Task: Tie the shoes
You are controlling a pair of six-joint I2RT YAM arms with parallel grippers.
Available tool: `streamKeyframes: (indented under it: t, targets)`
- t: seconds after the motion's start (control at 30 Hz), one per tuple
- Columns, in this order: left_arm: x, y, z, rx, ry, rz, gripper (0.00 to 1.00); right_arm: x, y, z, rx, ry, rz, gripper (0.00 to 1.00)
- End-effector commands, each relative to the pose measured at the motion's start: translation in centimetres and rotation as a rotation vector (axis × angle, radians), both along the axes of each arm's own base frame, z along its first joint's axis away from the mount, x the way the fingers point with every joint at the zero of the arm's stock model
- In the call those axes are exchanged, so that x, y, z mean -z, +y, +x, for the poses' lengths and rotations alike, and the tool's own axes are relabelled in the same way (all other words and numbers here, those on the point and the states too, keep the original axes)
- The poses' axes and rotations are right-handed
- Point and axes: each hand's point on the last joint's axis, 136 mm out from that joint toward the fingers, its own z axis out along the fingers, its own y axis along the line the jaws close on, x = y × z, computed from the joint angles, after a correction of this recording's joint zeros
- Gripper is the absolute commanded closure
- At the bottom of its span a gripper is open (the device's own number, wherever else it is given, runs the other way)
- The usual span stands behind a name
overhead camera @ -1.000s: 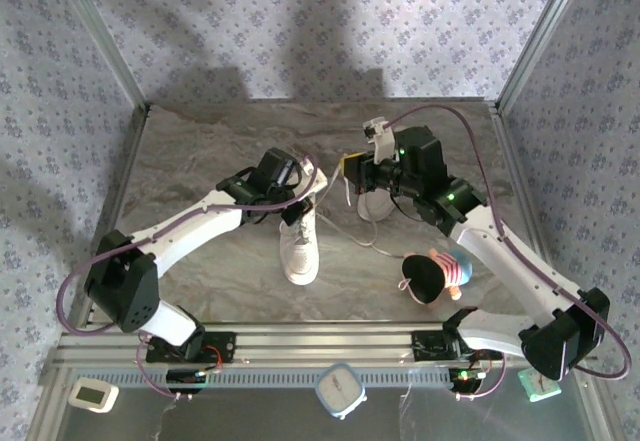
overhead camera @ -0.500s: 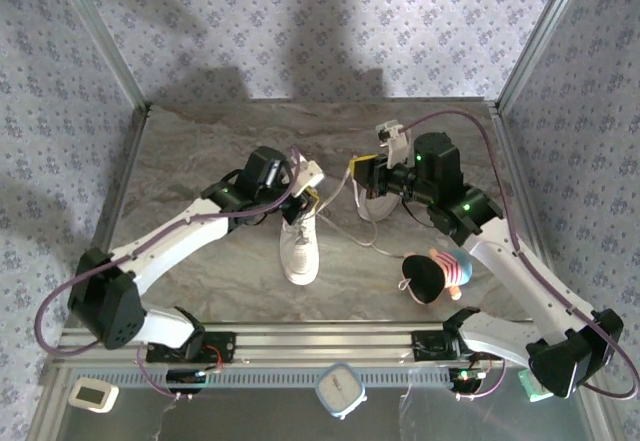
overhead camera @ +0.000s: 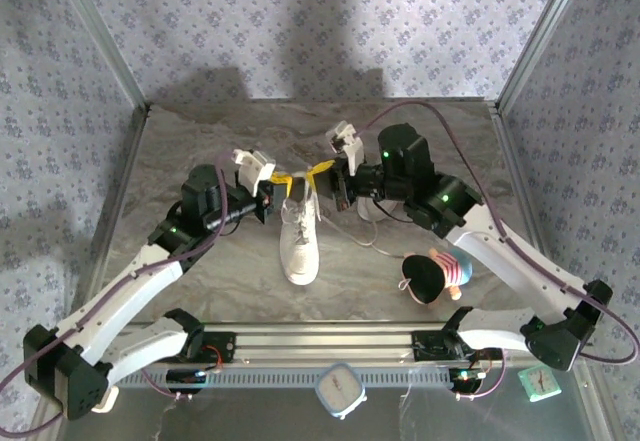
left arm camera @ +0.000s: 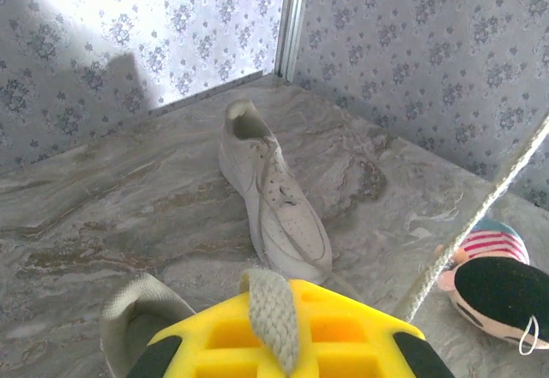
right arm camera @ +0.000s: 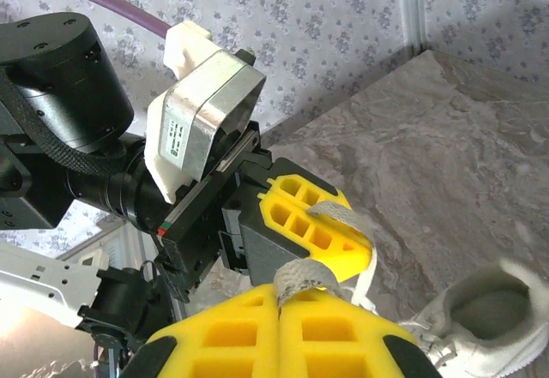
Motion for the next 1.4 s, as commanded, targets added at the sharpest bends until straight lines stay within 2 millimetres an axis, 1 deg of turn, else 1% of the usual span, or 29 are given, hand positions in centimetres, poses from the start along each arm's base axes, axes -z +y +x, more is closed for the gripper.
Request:
streamKeyframes:
  t: [0.0,0.13,0.27,0.37,0.43,0.5,0.6,0.7,0.77,1.0,1.13,1.37]
  targets:
    - [-1.2,-0.1,0.0,0.009,-0.018,-0.074,1.00,-1.2,1.4,-1.5,-0.086,-0.044,0.001,1.00]
    - [-1.7,0.0,0.4,-0.009,-0.011,-0.120,1.00,-1.4,2.7,-2.5,-0.140,-0.069,0.006,1.00]
    - [-2.0,0.5,0.2,-0.032,-0.005,-0.143,1.00,-2.2,3.4,-2.4,-0.143,-0.095,0.031,1.00]
    - [-1.4,2.5,-0.1,-0.129,0.025,-0.162,1.00,-2.6,3.8,-1.9,-0.122,-0.106,0.040,1.00]
    - [-0.9,3.8,-1.1,-0.166,0.025,-0.191,1.00,-2.4,4.0,-1.3,-0.098,-0.099,0.033,1.00]
    - [0.0,5.4,-2.1,-0.219,0.041,-0.205,1.00,-1.8,4.3,-0.8,-0.087,-0.083,0.019,1.00]
    - [1.2,6.8,-3.8,-0.240,0.066,-0.224,1.00,-1.2,4.9,0.0,-0.067,-0.065,0.003,1.00]
    - [1.9,7.2,-5.2,-0.223,0.076,-0.256,1.00,-0.6,5.7,1.2,-0.040,-0.043,-0.010,1.00]
    - [2.0,7.4,-5.8,-0.213,0.075,-0.267,1.00,-0.4,6.6,1.7,-0.045,-0.021,-0.015,1.00]
    - [2.2,7.6,-6.6,-0.199,0.076,-0.263,1.00,0.3,10.4,3.3,-0.077,0.031,-0.020,1.00]
    - [2.3,7.7,-6.7,-0.198,0.070,-0.261,1.00,-0.2,11.1,5.6,0.004,0.024,-0.011,1.00]
    - [2.2,7.8,-6.9,-0.196,0.058,-0.259,1.00,-2.3,11.2,8.9,0.105,-0.011,0.023,1.00]
